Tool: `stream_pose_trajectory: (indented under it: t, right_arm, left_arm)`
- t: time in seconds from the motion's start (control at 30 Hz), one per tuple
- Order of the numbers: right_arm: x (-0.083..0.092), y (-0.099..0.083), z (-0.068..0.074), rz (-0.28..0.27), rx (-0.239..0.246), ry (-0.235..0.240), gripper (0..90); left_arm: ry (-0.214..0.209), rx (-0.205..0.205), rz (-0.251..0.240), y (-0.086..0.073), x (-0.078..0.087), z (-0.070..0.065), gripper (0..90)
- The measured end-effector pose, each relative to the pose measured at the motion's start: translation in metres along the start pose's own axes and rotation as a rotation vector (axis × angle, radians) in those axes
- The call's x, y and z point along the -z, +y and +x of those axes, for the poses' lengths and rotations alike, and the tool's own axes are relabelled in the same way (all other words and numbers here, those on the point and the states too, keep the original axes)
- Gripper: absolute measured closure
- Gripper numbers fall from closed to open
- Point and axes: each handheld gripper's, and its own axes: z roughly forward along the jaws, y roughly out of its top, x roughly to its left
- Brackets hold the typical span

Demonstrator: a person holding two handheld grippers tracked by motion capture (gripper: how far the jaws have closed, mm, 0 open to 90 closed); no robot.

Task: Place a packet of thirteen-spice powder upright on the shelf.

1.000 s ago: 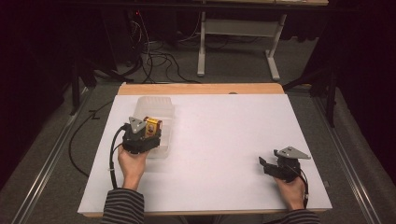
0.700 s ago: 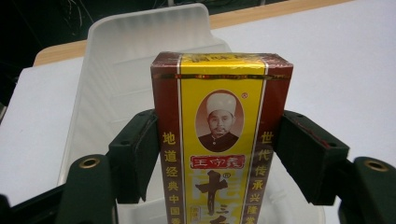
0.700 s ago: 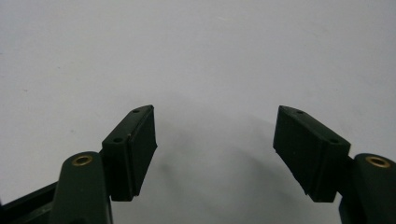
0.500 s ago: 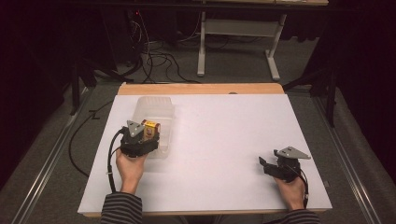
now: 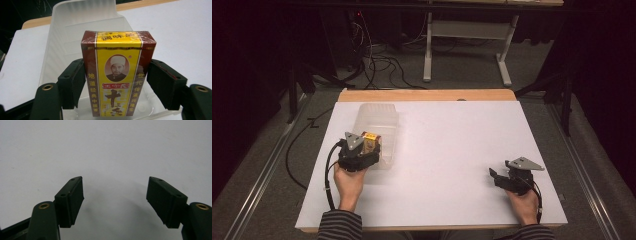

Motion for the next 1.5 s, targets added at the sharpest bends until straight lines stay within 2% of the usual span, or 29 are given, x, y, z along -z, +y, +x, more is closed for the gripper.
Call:
stream_pose_trajectory:
  t: [0.5, 1.07, 1.5]
  right_arm:
    - [0.0, 0.0, 0.0, 0.0, 0.0, 0.001, 30.4]
    - [0.0, 0.0, 0.0, 0.0, -0.002, 0.001, 30.3]
    - [0.0, 0.0, 0.0, -0.002, -0.001, 0.002, 30.4]
  left_arm:
    - [-0.007, -0.006, -0.012, 0.001, 0.011, 0.002, 27.7]
    - [-0.029, -0.021, -0.051, 0.016, 0.025, -0.001, 23.1]
    - [-0.083, -0.058, -0.071, 0.027, 0.031, -0.018, 23.2]
